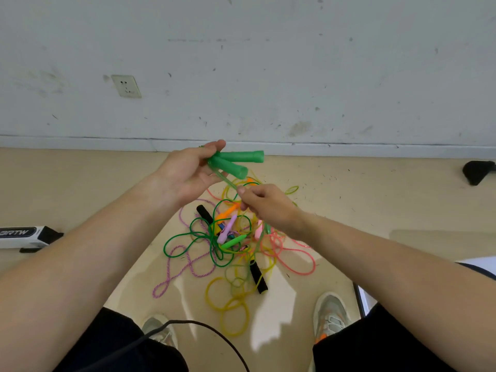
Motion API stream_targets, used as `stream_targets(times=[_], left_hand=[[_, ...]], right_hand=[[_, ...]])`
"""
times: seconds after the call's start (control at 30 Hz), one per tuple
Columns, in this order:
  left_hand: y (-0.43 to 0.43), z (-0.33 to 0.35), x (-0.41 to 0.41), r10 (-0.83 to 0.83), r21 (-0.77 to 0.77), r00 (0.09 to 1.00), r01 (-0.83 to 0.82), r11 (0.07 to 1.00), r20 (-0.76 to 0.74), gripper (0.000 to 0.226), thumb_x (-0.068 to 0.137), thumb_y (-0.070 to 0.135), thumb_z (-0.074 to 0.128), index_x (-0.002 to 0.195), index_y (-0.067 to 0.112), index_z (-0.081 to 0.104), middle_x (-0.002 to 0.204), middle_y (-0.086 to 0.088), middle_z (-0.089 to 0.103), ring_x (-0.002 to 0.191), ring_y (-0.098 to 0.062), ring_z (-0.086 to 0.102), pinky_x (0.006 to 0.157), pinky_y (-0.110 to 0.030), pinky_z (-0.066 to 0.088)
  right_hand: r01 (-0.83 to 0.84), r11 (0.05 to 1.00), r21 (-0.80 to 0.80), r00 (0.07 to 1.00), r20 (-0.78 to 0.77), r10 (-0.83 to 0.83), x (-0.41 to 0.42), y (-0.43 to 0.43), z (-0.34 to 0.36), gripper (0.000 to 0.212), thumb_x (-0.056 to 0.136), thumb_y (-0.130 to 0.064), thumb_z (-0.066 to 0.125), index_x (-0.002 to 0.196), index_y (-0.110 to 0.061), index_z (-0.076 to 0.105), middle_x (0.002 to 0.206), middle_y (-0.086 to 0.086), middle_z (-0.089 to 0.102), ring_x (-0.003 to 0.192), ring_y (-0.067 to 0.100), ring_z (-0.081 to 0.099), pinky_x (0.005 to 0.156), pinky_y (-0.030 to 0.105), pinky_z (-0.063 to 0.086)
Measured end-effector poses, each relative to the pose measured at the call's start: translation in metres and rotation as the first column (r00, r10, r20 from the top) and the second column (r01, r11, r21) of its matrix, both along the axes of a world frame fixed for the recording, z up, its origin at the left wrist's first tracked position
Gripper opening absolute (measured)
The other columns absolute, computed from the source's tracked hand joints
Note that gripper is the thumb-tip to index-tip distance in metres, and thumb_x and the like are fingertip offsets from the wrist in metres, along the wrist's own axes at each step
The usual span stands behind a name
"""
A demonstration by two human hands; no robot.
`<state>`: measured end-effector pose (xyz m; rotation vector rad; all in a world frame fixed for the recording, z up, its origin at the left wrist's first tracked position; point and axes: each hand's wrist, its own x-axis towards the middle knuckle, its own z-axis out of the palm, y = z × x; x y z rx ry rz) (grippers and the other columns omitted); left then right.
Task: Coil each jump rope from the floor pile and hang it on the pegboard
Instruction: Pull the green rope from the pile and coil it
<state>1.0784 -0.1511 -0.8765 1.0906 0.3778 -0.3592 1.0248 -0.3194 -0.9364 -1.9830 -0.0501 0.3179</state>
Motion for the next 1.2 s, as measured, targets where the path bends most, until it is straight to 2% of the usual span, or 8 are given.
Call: stream_targets(times=[0.13, 0.3, 0.5, 0.67, 0.8, 1.0, 1.1, 1.2], left_hand=[[0.003, 0.0, -0.012, -0.221, 0.086, 0.973, 0.216, 0.973, 0.063, 0.02, 0.099, -0.001, 0.047, 0.102, -0.001, 0.067, 0.099, -0.011, 0.069, 0.095, -0.029, 0.074, 0.079, -0.038, 0.062], [0.004, -0.007, -0.02, -0.423, 0.41, 0.894, 0.333, 0.849, 0.151, 0.021, 0.094, -0.006, 0.055, 0.11, 0.003, 0.066, 0.102, -0.009, 0.072, 0.109, -0.038, 0.068, 0.1, -0.047, 0.052], [0.002, -0.005, -0.023, -0.42, 0.546, 0.878, 0.24, 0.802, 0.231, 0.021, 0.09, -0.004, 0.064, 0.107, 0.009, 0.067, 0.092, -0.001, 0.077, 0.088, -0.017, 0.073, 0.08, -0.036, 0.057], [0.003, -0.006, -0.026, -0.442, 0.548, 0.867, 0.26, 0.795, 0.23, 0.026, 0.088, 0.0, 0.069, 0.113, 0.007, 0.066, 0.103, -0.004, 0.077, 0.094, -0.018, 0.074, 0.07, -0.027, 0.058], [0.0, -0.01, -0.026, -0.451, 0.598, 0.868, 0.251, 0.761, 0.209, 0.033, 0.087, 0.006, 0.074, 0.118, 0.008, 0.065, 0.105, 0.003, 0.077, 0.086, -0.007, 0.074, 0.061, -0.019, 0.055], [-0.006, -0.024, -0.025, -0.49, 0.736, 0.844, 0.189, 0.65, 0.216, 0.029, 0.086, 0.004, 0.075, 0.113, 0.01, 0.067, 0.096, 0.003, 0.075, 0.075, -0.002, 0.071, 0.058, -0.02, 0.057], [-0.009, -0.033, -0.024, -0.38, 0.702, 0.879, 0.076, 0.708, 0.288, 0.026, 0.088, 0.003, 0.072, 0.112, 0.01, 0.066, 0.098, 0.002, 0.074, 0.083, -0.011, 0.07, 0.065, -0.024, 0.06], [-0.011, -0.035, -0.021, -0.217, 0.579, 0.92, -0.012, 0.815, 0.325, 0.021, 0.091, 0.0, 0.067, 0.11, 0.01, 0.065, 0.098, 0.0, 0.073, 0.087, -0.014, 0.071, 0.07, -0.026, 0.06]], right_hand=[[0.014, 0.999, 0.05, 1.0, -0.017, -0.013, 0.013, -0.024, 0.004, 0.031, 0.087, -0.039, 0.07, 0.063, -0.019, 0.068, 0.06, 0.004, 0.041, 0.057, 0.018, 0.035, 0.058, 0.032, 0.027], [0.01, 0.989, 0.144, 0.997, -0.076, 0.001, 0.018, -0.036, 0.015, 0.023, 0.093, -0.024, 0.068, 0.072, -0.016, 0.071, 0.055, -0.004, 0.038, 0.05, 0.009, 0.029, 0.053, 0.028, 0.022], [0.073, 0.964, 0.254, 0.993, -0.109, -0.046, 0.017, -0.03, 0.019, 0.021, 0.093, -0.023, 0.067, 0.078, -0.008, 0.071, 0.055, -0.006, 0.036, 0.048, 0.01, 0.029, 0.053, 0.029, 0.023], [0.097, 0.959, 0.268, 0.995, -0.03, -0.092, 0.016, -0.027, 0.022, 0.02, 0.093, -0.022, 0.068, 0.077, -0.011, 0.072, 0.053, -0.004, 0.035, 0.049, 0.011, 0.028, 0.052, 0.028, 0.023], [0.11, 0.958, 0.266, 0.993, 0.001, -0.114, 0.014, -0.025, 0.022, 0.019, 0.092, -0.02, 0.069, 0.076, -0.014, 0.074, 0.054, -0.004, 0.041, 0.049, 0.01, 0.032, 0.05, 0.023, 0.027], [0.125, 0.942, 0.313, 0.992, -0.074, -0.106, 0.004, -0.009, 0.024, 0.02, 0.097, -0.009, 0.055, 0.087, -0.004, 0.072, 0.063, 0.0, 0.053, 0.048, 0.014, 0.038, 0.05, 0.026, 0.03], [0.195, 0.908, 0.37, 0.98, -0.115, -0.163, 0.0, -0.003, 0.026, 0.022, 0.1, -0.01, 0.052, 0.1, 0.002, 0.07, 0.068, 0.002, 0.06, 0.048, 0.014, 0.043, 0.049, 0.024, 0.037], [0.271, 0.896, 0.35, 0.962, -0.108, -0.249, -0.007, 0.006, 0.024, 0.02, 0.1, -0.013, 0.051, 0.093, -0.007, 0.069, 0.069, 0.002, 0.065, 0.047, 0.011, 0.048, 0.049, 0.025, 0.043]])
